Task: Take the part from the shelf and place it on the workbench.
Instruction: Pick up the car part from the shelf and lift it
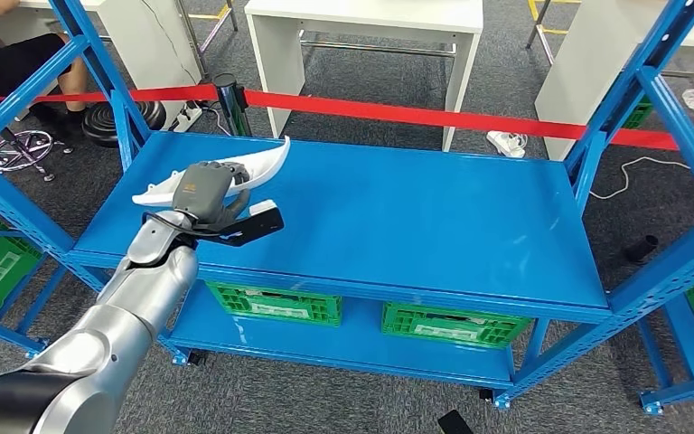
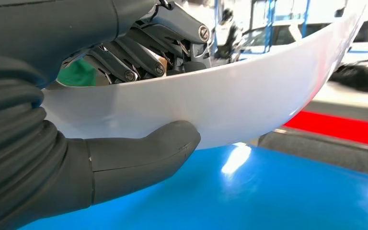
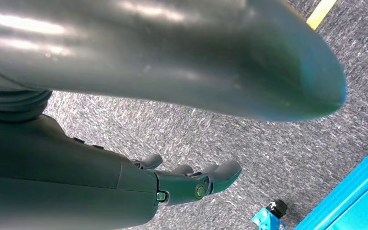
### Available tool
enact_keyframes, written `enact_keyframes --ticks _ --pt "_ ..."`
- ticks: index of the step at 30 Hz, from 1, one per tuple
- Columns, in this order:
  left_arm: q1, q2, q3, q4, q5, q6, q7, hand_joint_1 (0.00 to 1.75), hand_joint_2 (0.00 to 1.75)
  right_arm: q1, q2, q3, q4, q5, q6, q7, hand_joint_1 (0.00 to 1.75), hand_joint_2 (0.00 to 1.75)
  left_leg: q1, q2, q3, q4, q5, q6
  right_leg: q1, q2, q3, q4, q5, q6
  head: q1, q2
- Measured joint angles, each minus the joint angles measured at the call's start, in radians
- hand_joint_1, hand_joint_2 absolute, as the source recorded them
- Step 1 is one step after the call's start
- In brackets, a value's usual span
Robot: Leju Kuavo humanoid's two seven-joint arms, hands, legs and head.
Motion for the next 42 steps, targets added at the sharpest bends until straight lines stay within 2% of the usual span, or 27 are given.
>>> enact_keyframes --ticks 7,14,26,31,36,37,38,39,41,42 --pt "-0.001 -0.018 -0.062 -0.072 0.038 -0.02 -0.048 1.71 1.75 0.0 -0.001 -0.008 0.0 -0.005 0.0 -0.005 0.0 0.0 0.0 0.0 0.0 0.0 0.0 0.0 0.0 0.0 0.0 0.0 0.0 0.0 0.0 0.0" --pt "0.02 -0.032 -0.154 -0.2 0.128 -0.094 -0.098 1.71 1.75 0.001 -0.003 -0.018 0.0 -0.009 -0.001 -0.007 0.0 0.0 0.0 0.0 0.0 0.0 -0.001 0.001 0.0 0.0 0.0 -0.001 0.0 0.0 0.0 0.0" --pt "0.076 -0.032 -0.253 -0.348 0.194 -0.139 -0.07 1.71 1.75 0.003 -0.005 -0.025 0.0 -0.008 -0.001 -0.012 0.0 0.0 -0.002 0.0 -0.002 0.002 -0.002 0.003 -0.002 0.0 0.0 -0.002 0.001 0.001 0.0 0.0" --pt "0.089 -0.024 -0.283 -0.362 0.221 -0.137 -0.055 1.71 1.75 0.004 -0.005 -0.025 0.0 -0.005 0.0 -0.012 0.0 0.0 -0.005 0.001 -0.004 0.006 -0.004 0.008 -0.006 0.0 0.0 -0.003 0.001 0.007 0.0 0.0" --pt "0.094 -0.017 -0.308 -0.382 0.249 -0.147 -0.05 1.71 1.75 0.004 -0.006 -0.025 0.0 -0.004 0.0 -0.013 0.0 0.0 -0.007 0.001 -0.004 0.001 0.003 0.025 -0.01 0.0 0.002 -0.008 0.005 0.022 0.0 0.0" --pt "0.094 -0.016 -0.311 -0.387 0.255 -0.15 -0.047 1.71 1.75 0.004 -0.007 -0.025 0.0 -0.004 0.0 -0.014 0.0 0.0 -0.004 0.002 -0.001 -0.007 0.01 0.03 -0.009 -0.001 0.0 -0.002 -0.002 0.025 0.0 0.0" --pt "0.094 -0.016 -0.316 -0.391 0.258 -0.151 -0.045 1.71 1.75 0.004 -0.008 -0.025 0.0 -0.004 -0.001 -0.014 0.0 0.0 0.0 0.004 0.001 -0.017 0.017 0.034 -0.007 -0.001 -0.01 0.021 -0.021 0.028 0.001 0.0" --pt "0.095 -0.015 -0.321 -0.394 0.261 -0.152 -0.043 1.71 1.75 0.004 -0.009 -0.025 0.0 -0.004 -0.001 -0.015 0.0 0.0 0.003 0.005 0.003 -0.023 0.021 0.038 -0.006 -0.001 -0.028 0.065 -0.051 0.029 0.002 0.0" --pt "0.099 -0.013 -0.329 -0.396 0.263 -0.155 -0.042 1.71 1.75 0.004 -0.009 -0.025 0.0 -0.004 -0.002 -0.016 0.0 0.0 0.003 0.006 0.0 -0.023 0.023 0.04 -0.004 0.0 -0.083 0.196 -0.118 0.033 0.002 0.0" --pt "0.103 -0.012 -0.333 -0.396 0.265 -0.155 -0.042 1.71 1.75 0.005 -0.01 -0.026 0.0 -0.004 -0.002 -0.016 0.0 0.0 0.003 0.007 -0.002 -0.021 0.023 0.04 -0.004 -0.001 -0.104 0.247 -0.134 0.035 0.002 0.0"
